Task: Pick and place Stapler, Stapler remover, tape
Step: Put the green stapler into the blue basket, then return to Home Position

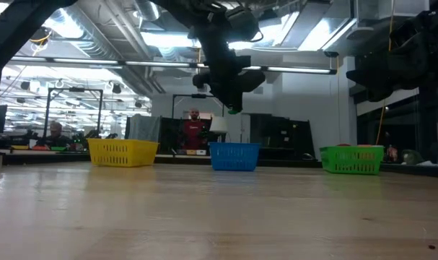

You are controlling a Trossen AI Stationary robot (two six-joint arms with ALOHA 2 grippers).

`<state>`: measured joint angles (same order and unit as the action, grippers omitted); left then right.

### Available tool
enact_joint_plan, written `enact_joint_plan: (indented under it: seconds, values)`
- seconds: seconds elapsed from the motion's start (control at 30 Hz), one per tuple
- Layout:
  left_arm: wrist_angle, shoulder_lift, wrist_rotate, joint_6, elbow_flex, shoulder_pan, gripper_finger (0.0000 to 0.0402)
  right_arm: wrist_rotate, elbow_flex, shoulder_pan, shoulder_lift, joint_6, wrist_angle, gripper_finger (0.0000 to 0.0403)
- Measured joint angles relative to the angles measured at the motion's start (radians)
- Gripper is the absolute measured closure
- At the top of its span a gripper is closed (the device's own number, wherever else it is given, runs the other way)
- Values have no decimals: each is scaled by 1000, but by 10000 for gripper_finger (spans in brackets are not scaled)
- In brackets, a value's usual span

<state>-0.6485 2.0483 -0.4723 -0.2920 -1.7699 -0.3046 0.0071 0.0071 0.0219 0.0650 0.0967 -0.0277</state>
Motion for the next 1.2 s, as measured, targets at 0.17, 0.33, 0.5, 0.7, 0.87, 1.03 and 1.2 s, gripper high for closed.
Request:
enact_joint_plan:
  seconds: [0.17, 0.33, 0.5, 0.7, 0.87, 1.03, 1.2]
  values:
    - [2, 0, -60, 4, 0, 1, 316, 0, 0, 0, 0, 0, 0, 192]
    - [2, 0, -55, 36, 0, 4, 316, 0, 0, 0, 0, 0, 0, 192]
    - [3, 0, -28, 57, 0, 8, 315, 0, 0, 0, 0, 0, 0, 192]
    - [3, 0, -24, 81, 0, 15, 313, 0, 0, 0, 0, 0, 0, 192]
    - [38, 0, 10, 86, 0, 15, 276, 0, 0, 0, 0, 0, 0, 192]
    - [70, 0, 5, 79, 0, 15, 223, 0, 0, 0, 0, 0, 0, 192]
    - [70, 0, -30, 93, 0, 15, 192, 0, 0, 0, 0, 0, 0, 192]
